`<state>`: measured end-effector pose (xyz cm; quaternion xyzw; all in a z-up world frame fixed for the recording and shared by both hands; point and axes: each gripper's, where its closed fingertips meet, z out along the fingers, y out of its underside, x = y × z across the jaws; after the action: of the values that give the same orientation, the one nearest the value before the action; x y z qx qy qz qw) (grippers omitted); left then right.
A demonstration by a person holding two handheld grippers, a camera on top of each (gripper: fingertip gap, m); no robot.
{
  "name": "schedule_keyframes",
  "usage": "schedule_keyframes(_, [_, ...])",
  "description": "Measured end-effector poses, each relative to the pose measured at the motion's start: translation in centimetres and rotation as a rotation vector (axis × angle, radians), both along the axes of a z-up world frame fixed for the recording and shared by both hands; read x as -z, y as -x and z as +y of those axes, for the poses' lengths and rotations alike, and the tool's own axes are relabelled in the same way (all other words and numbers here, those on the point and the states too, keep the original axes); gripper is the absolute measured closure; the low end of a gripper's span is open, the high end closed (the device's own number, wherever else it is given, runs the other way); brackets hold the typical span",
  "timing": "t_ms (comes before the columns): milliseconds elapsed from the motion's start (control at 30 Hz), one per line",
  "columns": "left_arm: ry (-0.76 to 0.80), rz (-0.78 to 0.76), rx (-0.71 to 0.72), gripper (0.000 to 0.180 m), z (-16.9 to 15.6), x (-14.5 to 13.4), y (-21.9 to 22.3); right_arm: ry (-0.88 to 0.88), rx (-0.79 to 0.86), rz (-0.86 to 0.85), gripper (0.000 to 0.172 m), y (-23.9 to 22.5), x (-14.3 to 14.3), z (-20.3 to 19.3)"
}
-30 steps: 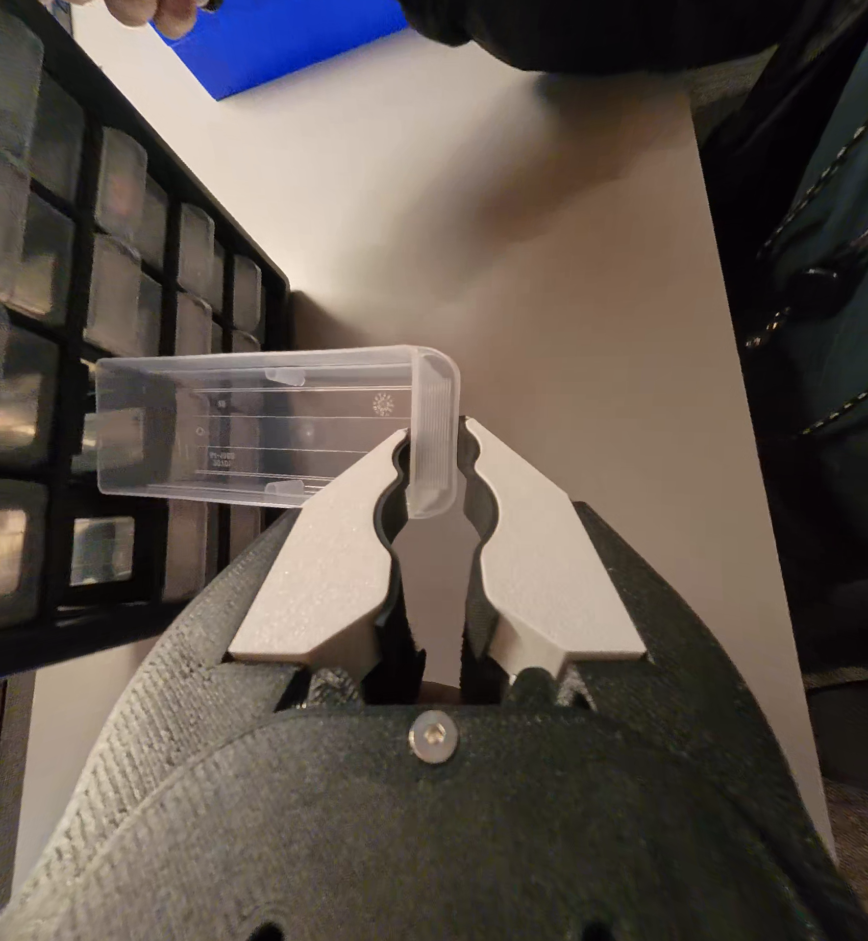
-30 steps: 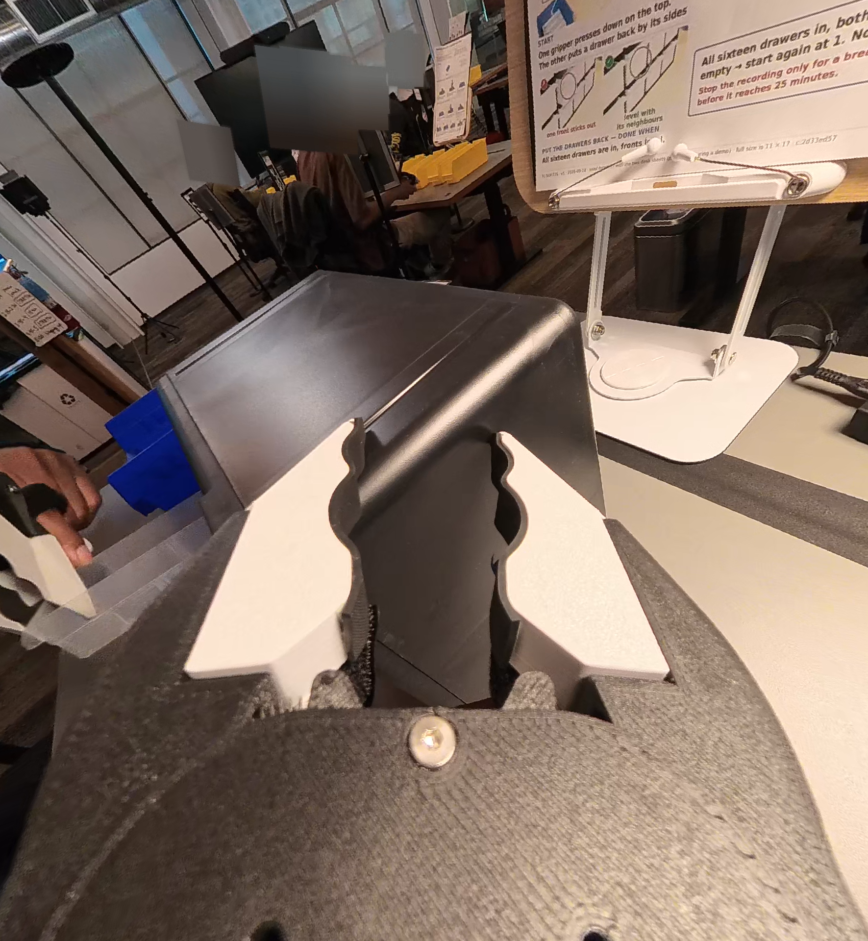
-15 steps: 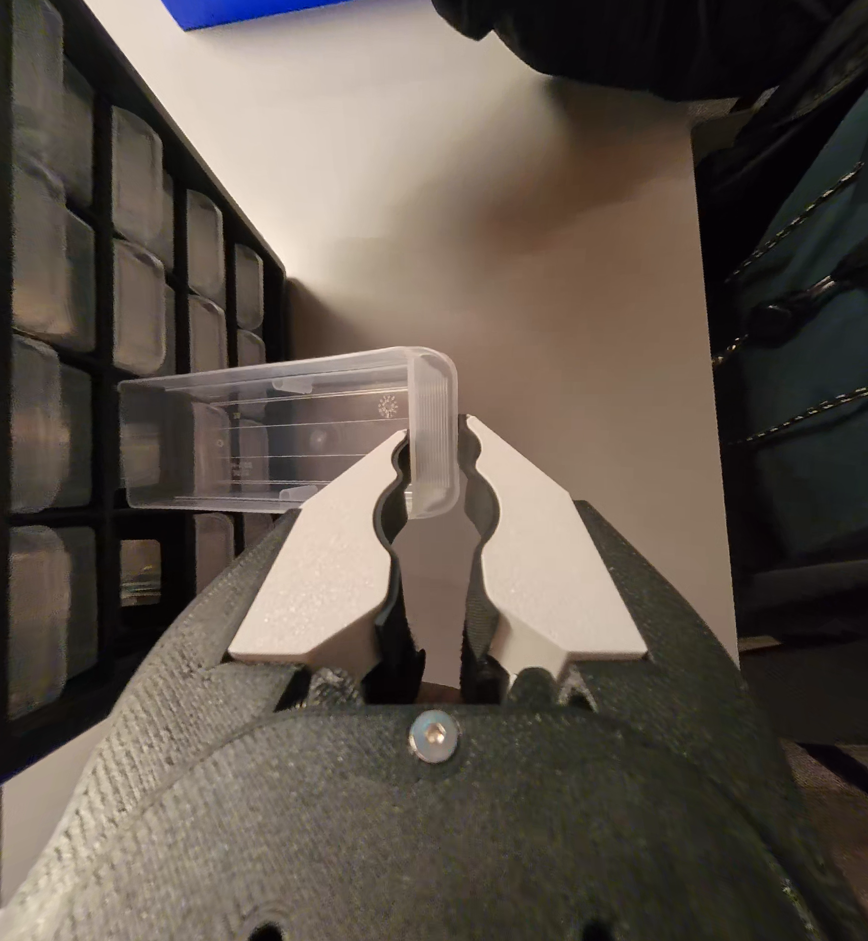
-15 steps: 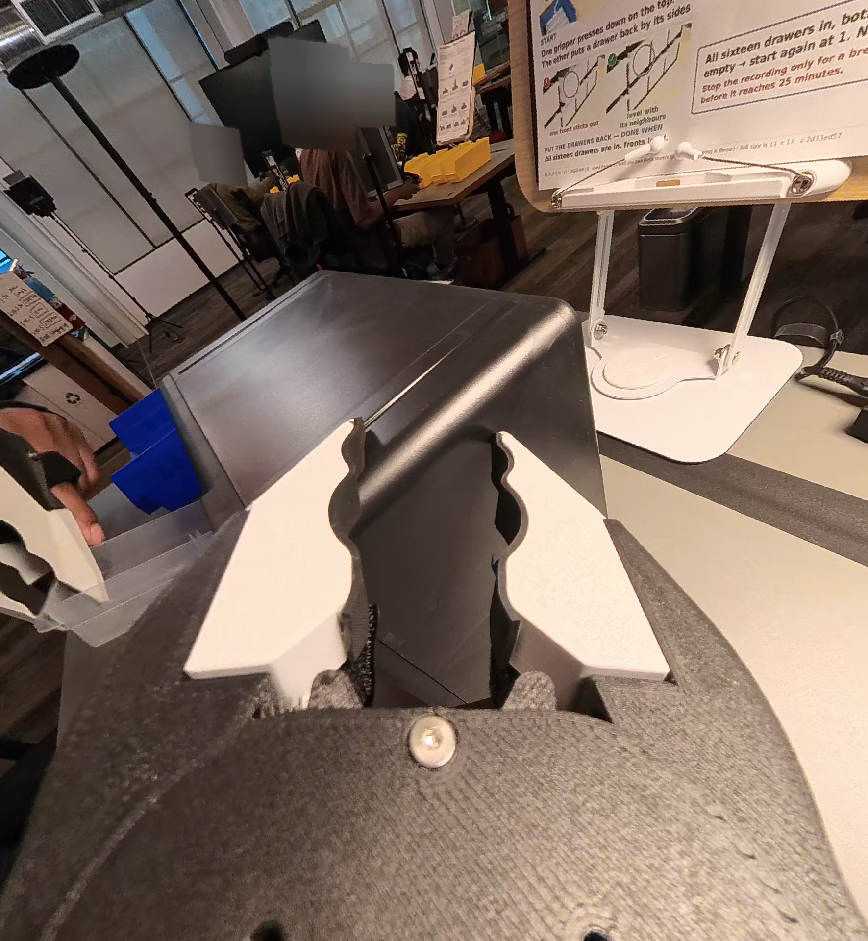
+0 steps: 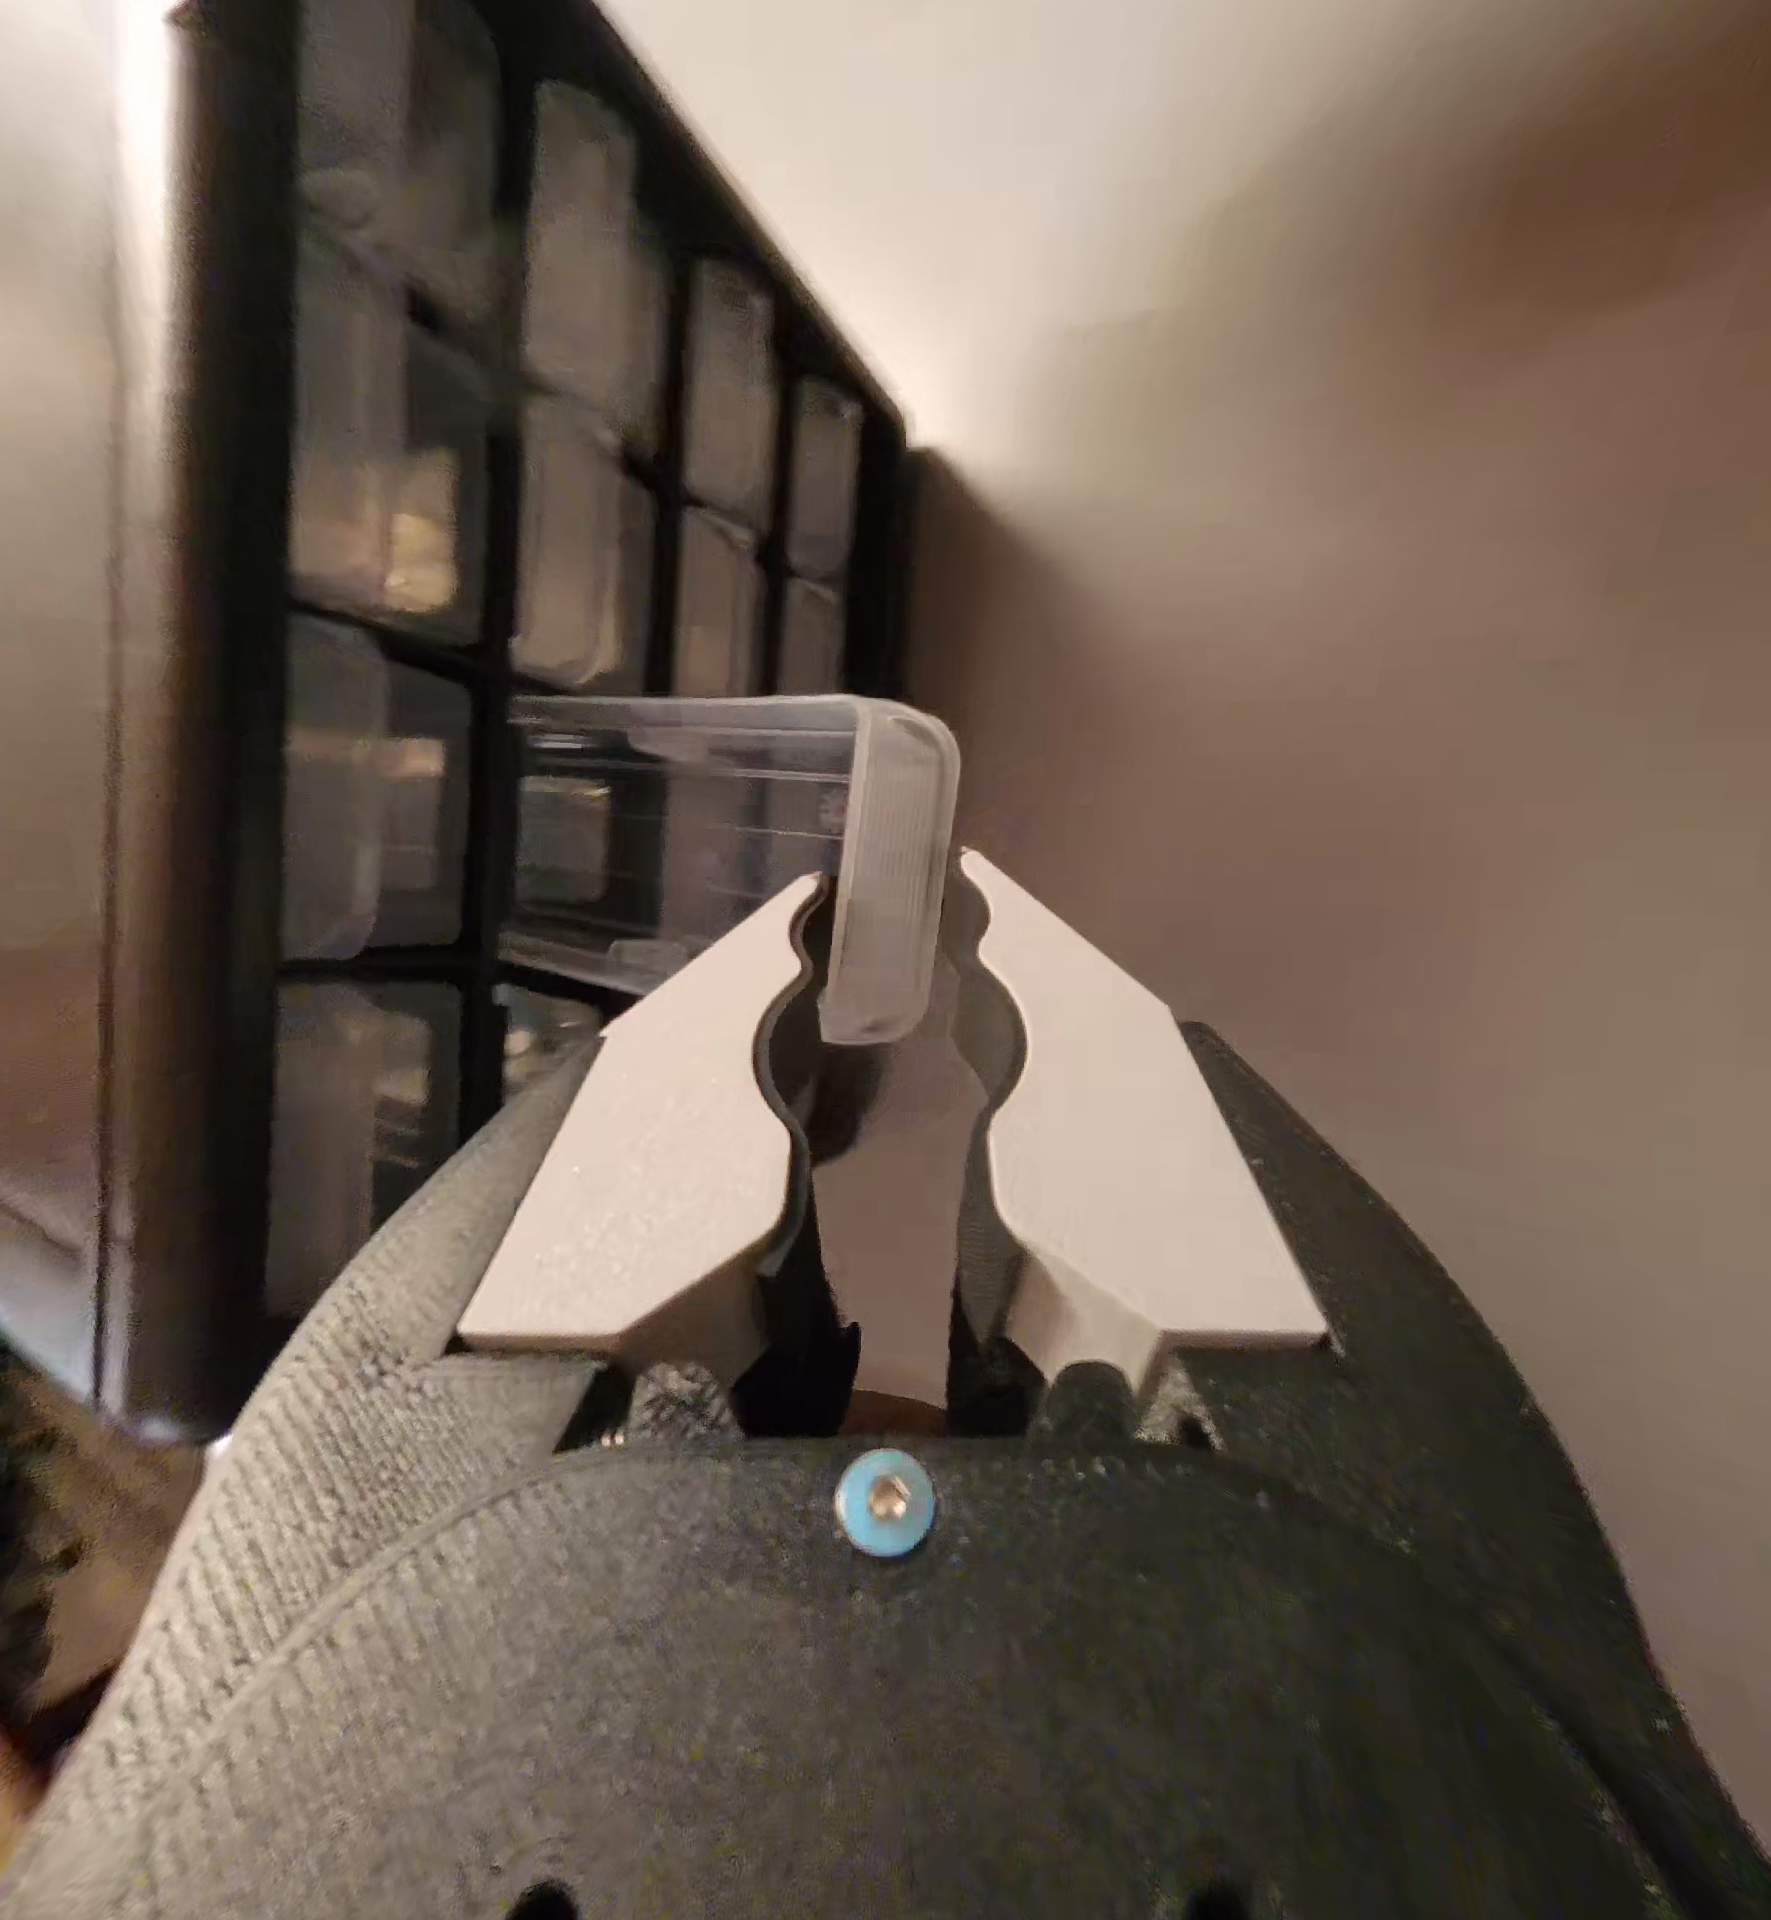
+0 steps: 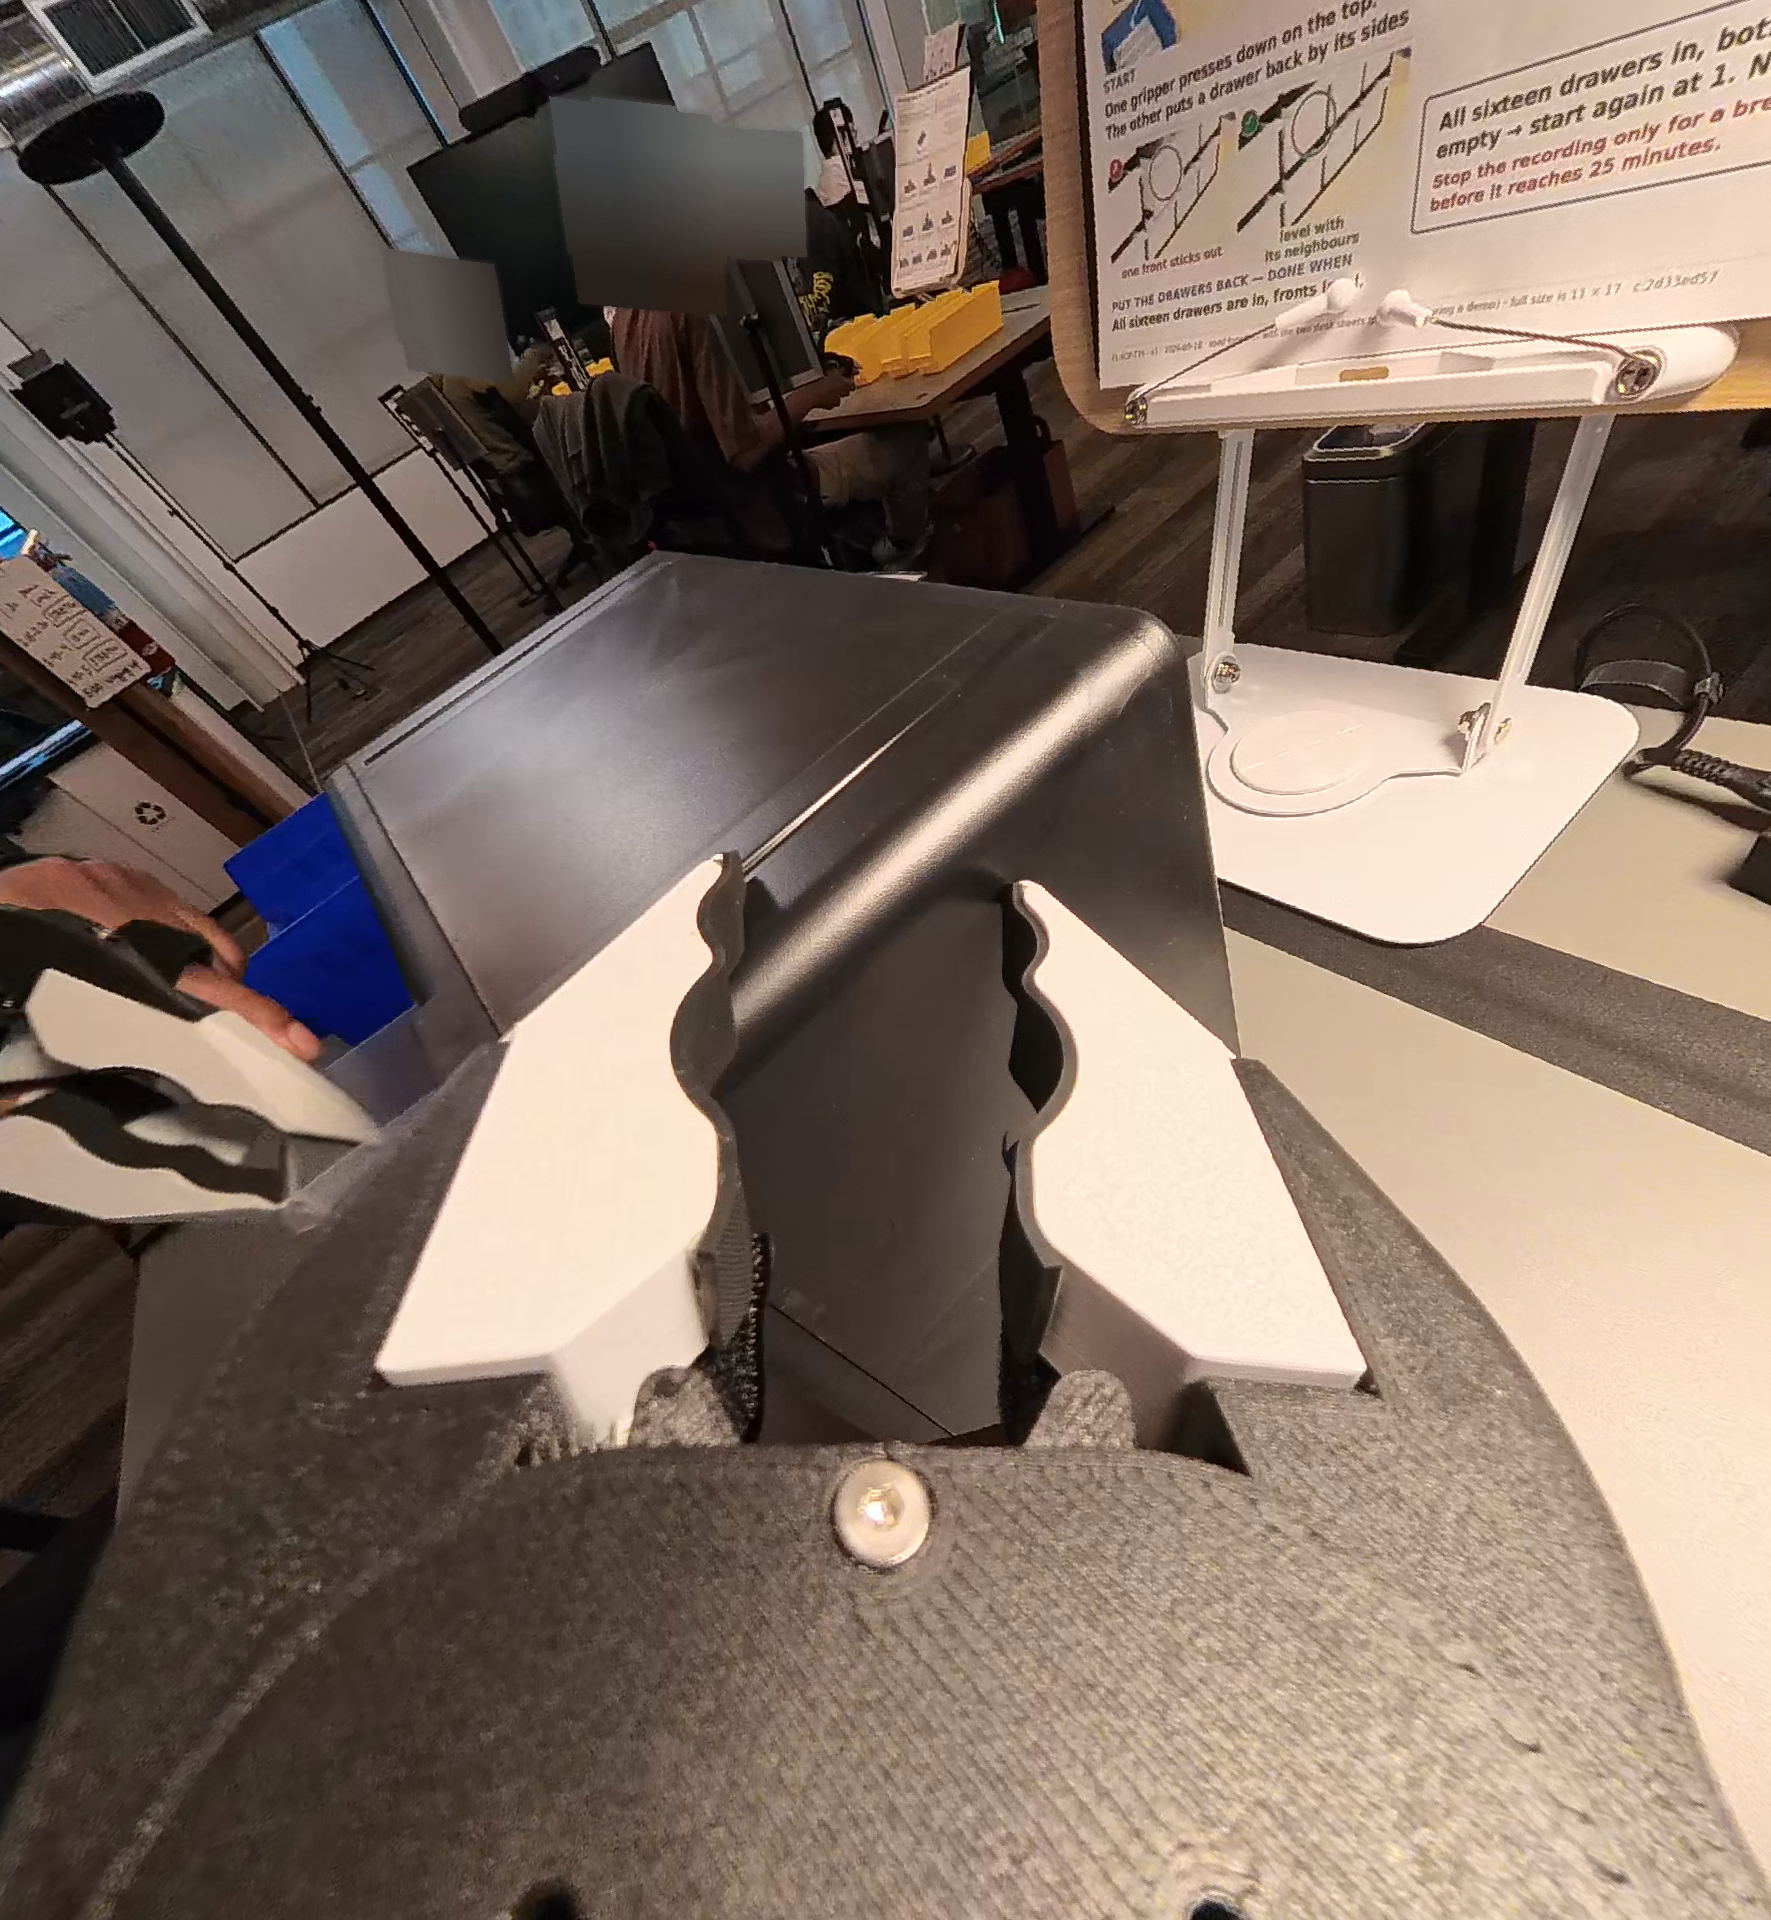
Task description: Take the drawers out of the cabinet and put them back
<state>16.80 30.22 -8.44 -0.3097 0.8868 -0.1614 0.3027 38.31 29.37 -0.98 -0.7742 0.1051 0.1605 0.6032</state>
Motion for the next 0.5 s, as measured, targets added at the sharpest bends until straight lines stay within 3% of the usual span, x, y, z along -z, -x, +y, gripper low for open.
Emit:
schedule_keyframes(33, [-0.023, -0.049, -0.041, 0.156, 0.7, 0.0, -0.7, 0.0, 0.0, 0.0, 0.119, 0.0, 0.0, 0.0])
schedule_keyframes(100, [-0.044, -0.128, -0.094, 0.144, 1.6, -0.2, -1.5, 0.0, 0.0, -0.001, 0.118, 0.0, 0.0, 0.0])
schedule_keyframes(200, [-0.033, -0.2, -0.088, 0.145, 1.4, -1.2, -1.0, -0.001, 0.0, 0.0, 0.118, 0.0, 0.0, 0.0])
schedule_keyframes(333, [0.042, -0.235, -0.032, 0.161, 0.1, -2.4, 0.6, -0.002, -0.003, 0.003, 0.118, 0.0, 0.0, 0.0])
schedule_keyframes(500, [0.051, -0.118, 0.03, 0.167, -1.2, 0.8, 1.2, -0.001, 0.001, 0.0, 0.119, 0.0, 0.0, 0.0])
